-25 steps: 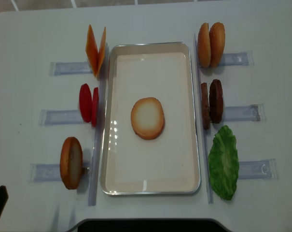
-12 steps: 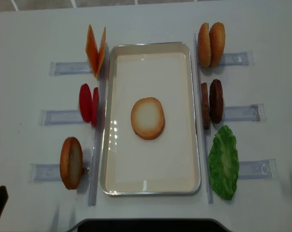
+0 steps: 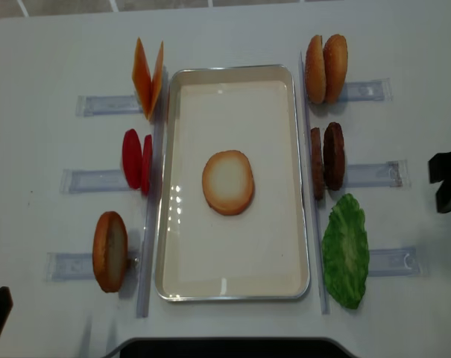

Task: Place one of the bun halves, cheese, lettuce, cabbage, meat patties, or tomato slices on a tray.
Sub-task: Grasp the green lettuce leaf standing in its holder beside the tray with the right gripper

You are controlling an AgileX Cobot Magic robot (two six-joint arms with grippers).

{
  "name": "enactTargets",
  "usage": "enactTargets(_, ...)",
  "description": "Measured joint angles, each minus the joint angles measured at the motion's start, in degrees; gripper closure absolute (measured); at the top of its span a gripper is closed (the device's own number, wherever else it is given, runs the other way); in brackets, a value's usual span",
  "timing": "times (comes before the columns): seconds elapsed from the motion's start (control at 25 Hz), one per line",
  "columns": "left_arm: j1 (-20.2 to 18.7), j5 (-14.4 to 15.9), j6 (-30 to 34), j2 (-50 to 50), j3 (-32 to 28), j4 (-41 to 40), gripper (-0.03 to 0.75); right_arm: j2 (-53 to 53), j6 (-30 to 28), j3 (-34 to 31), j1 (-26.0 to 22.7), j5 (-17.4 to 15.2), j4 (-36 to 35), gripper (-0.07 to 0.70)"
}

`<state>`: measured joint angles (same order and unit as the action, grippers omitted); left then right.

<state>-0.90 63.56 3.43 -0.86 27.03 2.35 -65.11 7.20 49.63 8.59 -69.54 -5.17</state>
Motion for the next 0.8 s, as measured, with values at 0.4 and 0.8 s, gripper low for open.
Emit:
enactTargets(0.4,0.0,0.0,0.0,0.0,0.0,0.0,0.37,-7.68,21.85,7.34,28.43,-0.29,4.22,0.219)
enactTargets(0.8,0.0,0.0,0.0,0.0,0.0,0.0,0.37,-14.82,23.43,7.63,29.68,2.8,4.52,0.22)
